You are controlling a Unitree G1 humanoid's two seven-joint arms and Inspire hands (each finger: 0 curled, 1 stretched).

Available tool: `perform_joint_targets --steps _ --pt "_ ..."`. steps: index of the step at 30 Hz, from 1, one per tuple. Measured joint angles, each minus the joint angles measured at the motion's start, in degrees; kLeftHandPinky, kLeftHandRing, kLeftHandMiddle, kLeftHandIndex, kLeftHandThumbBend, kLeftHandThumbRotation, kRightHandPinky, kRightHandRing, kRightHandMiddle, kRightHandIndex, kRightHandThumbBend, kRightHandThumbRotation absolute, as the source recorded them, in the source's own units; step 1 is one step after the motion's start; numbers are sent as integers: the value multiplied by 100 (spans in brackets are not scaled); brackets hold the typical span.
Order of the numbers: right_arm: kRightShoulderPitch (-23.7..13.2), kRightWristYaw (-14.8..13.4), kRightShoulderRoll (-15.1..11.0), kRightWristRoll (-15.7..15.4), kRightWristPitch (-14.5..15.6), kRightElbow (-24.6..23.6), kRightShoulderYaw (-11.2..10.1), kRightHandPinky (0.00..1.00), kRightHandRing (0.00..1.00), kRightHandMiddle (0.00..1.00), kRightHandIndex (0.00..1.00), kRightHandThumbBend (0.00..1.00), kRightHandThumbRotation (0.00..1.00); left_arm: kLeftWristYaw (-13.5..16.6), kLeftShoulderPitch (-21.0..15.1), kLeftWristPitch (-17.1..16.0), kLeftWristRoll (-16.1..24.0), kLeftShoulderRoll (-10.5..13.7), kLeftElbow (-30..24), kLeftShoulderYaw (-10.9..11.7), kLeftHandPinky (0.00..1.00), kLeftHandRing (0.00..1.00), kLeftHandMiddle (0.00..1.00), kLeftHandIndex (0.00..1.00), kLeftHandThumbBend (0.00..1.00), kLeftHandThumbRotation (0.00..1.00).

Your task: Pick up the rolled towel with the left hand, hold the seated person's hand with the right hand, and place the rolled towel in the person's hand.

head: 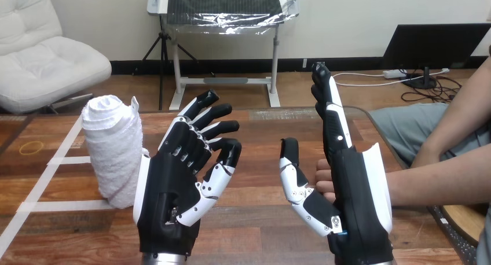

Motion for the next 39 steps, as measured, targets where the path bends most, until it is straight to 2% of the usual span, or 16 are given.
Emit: perform_joint_targets --steps 16,33,39 --pt "20 82 -14 -26 155 -77 -8 100 100 100 100 0 0 56 -5 59 151 -1 -20 -6 62 69 76 80 43 16" --pt "38 84 -23 -89 257 -239 -28 100 100 100 100 0 0 94 -1 55 145 -1 -28 -3 60 68 75 79 42 12" --pt "40 85 -26 -87 282 -278 -47 100 100 100 100 0 0 172 0 56 184 -1 -88 -3 60 67 74 79 43 14"
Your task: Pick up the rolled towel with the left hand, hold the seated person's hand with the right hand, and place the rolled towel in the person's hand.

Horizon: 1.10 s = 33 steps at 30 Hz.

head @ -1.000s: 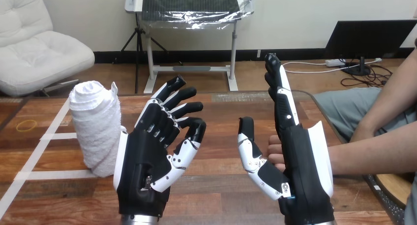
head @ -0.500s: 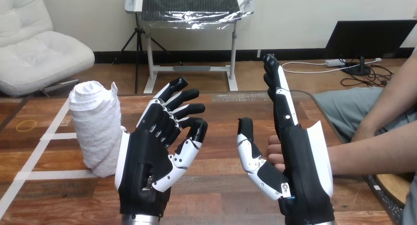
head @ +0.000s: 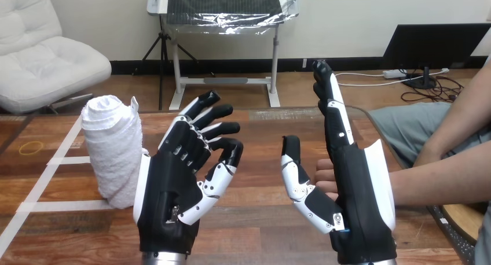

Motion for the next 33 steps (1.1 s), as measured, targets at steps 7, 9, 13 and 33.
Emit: perform_joint_targets --steps 7,9,13,33 --pt "9 -1 -4 -9 -1 -2 -35 100 100 100 100 0 0 20 -1 -26 14 0 -65 -2 60 67 75 79 43 15" --pt "12 -1 -5 -10 -1 -2 -50 100 100 100 100 0 0 20 -1 -39 27 0 -65 -3 60 67 75 79 43 15" --pt "21 -2 -7 -12 -3 -1 -84 100 100 100 100 0 0 20 1 -53 74 0 -65 -4 59 67 75 79 42 13" --pt "121 -4 -36 -119 -18 -2 -147 100 100 100 100 0 0 84 7 -117 234 -1 -65 -18 58 67 75 79 45 16"
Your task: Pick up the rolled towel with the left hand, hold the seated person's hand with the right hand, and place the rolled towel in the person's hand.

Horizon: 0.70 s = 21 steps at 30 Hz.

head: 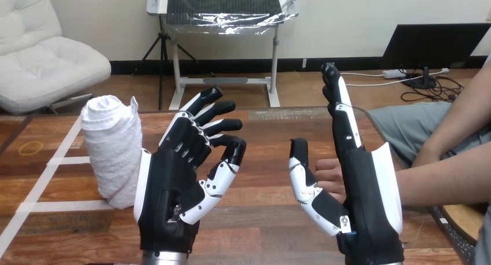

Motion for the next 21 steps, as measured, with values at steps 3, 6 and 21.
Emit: perform_joint_targets --steps 3,6,21 --pt "24 1 -7 -3 0 0 -1 100 100 100 100 0 0 25 0 -15 28 0 0 0 58 67 75 79 46 16" --pt "40 8 -13 9 0 -1 -1 100 100 100 100 0 0 32 1 -30 59 0 0 1 58 67 75 79 47 16" --pt "47 53 -18 6 0 -10 -24 100 100 100 100 0 0 88 2 -109 172 0 0 -1 58 67 74 79 52 14"
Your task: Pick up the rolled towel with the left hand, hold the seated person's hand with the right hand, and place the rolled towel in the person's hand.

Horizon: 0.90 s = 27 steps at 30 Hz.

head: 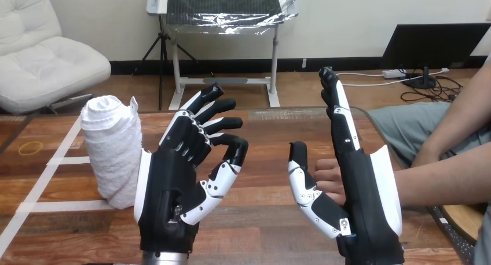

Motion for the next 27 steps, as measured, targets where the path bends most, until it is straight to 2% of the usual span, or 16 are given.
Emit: perform_joint_targets --steps 27 --pt "-7 -5 2 -8 0 1 -27 100 100 100 100 0 0 30 0 -162 -20 4 0 21 59 67 74 78 53 5"
